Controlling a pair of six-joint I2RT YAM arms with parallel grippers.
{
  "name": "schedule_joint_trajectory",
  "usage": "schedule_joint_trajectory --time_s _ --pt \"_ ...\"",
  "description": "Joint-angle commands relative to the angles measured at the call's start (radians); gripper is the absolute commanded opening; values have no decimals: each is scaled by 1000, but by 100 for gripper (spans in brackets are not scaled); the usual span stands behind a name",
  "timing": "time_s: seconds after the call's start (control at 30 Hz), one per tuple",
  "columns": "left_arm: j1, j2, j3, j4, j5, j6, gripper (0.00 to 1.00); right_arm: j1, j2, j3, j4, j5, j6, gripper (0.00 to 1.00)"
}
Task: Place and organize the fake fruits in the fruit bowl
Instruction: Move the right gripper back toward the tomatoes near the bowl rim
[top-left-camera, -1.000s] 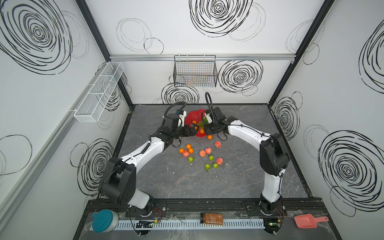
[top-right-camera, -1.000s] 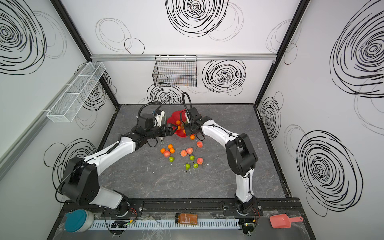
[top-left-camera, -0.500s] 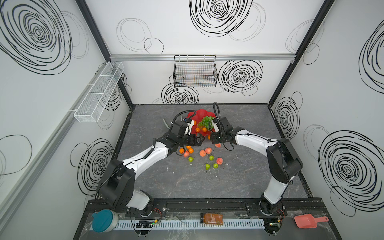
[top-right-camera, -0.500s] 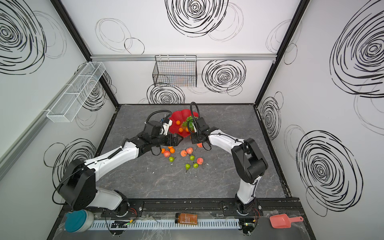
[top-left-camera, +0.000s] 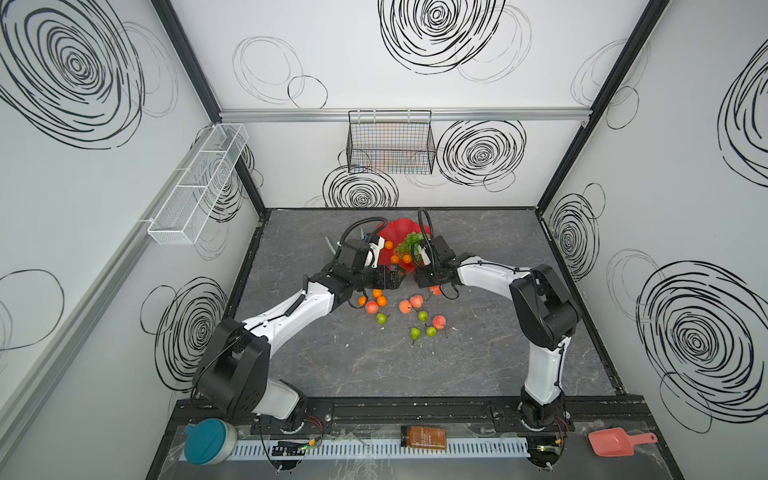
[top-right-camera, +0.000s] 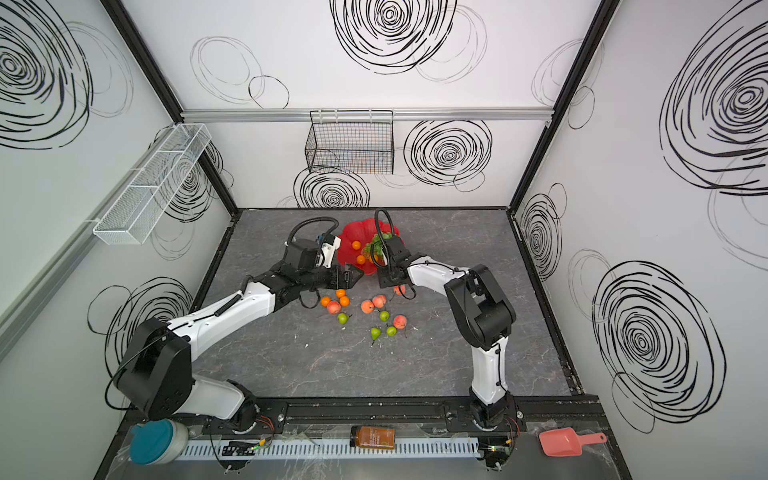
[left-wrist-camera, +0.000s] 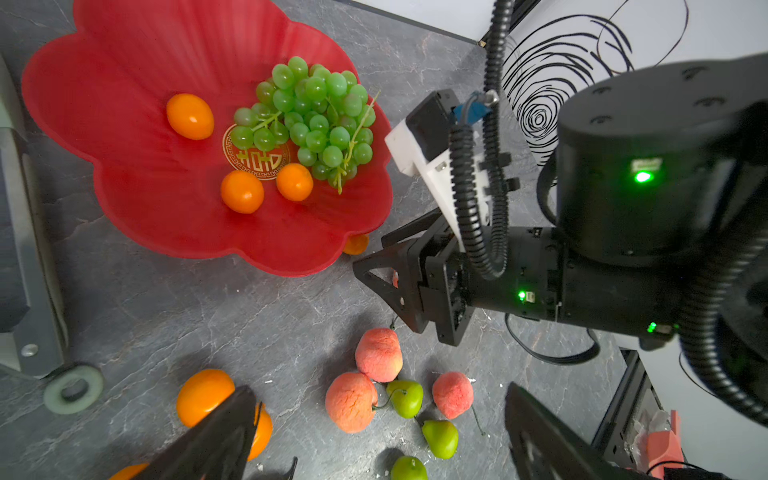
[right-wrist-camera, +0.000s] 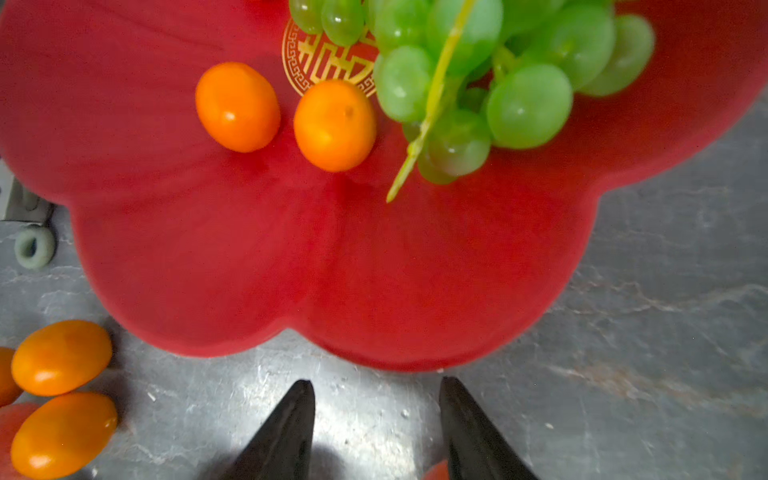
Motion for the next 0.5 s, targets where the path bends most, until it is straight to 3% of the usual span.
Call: schedule_joint_trajectory --time_s 0.0,0.47 --pt "16 -9 -5 51 31 -7 96 -8 36 50 8 -2 11 53" --pt "46 -10 -10 67 55 -21 96 -11 118 134 -36 17 -4 52"
